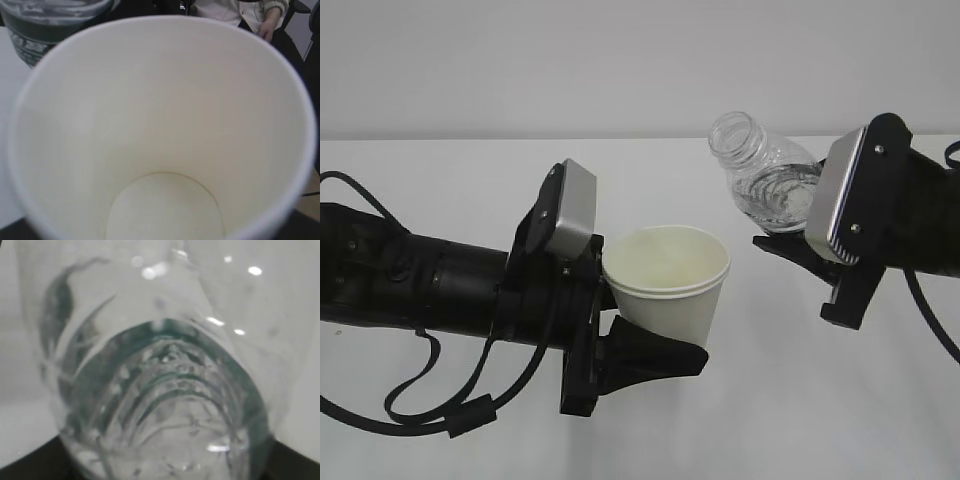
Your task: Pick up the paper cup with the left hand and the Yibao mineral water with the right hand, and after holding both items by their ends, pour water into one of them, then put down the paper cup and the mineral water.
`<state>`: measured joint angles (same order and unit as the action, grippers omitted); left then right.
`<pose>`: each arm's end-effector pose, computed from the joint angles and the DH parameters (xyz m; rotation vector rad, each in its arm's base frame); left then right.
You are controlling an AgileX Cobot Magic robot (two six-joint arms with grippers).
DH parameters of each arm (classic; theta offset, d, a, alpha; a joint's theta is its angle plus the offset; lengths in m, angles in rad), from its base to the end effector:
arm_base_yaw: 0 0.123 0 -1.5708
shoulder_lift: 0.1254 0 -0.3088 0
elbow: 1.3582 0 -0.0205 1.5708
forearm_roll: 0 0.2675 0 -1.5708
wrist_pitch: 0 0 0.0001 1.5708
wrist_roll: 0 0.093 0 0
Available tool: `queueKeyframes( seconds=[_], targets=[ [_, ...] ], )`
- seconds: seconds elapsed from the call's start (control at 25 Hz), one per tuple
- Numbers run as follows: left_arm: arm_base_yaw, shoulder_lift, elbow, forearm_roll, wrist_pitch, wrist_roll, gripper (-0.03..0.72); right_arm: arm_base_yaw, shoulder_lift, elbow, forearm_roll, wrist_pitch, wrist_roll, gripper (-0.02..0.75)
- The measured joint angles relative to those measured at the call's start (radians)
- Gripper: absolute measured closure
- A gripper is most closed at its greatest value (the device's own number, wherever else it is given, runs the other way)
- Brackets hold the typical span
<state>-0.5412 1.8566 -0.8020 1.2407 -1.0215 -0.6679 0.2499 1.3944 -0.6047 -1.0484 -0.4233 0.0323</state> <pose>0.2535 -0.2399 0.1720 1.3353 1.4918 -1.0916 0.2619 0.1009 0.2339 -1.3370 1.5133 -0.0861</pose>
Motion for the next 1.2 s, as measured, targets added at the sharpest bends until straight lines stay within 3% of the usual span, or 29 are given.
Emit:
queueKeyframes(
  seconds=[0.4,1.2],
  targets=[
    [-0.049,0.0,0.0,0.0,0.002,0.004,0.236,0.0,0.0,0.0,0.0,0.0,-0.039,0.303],
    [-0.05,0.0,0.0,-0.039,0.039,0.008,0.237,0.0,0.0,-0.006,0.0,0.001,-0.163,0.303]
  ],
)
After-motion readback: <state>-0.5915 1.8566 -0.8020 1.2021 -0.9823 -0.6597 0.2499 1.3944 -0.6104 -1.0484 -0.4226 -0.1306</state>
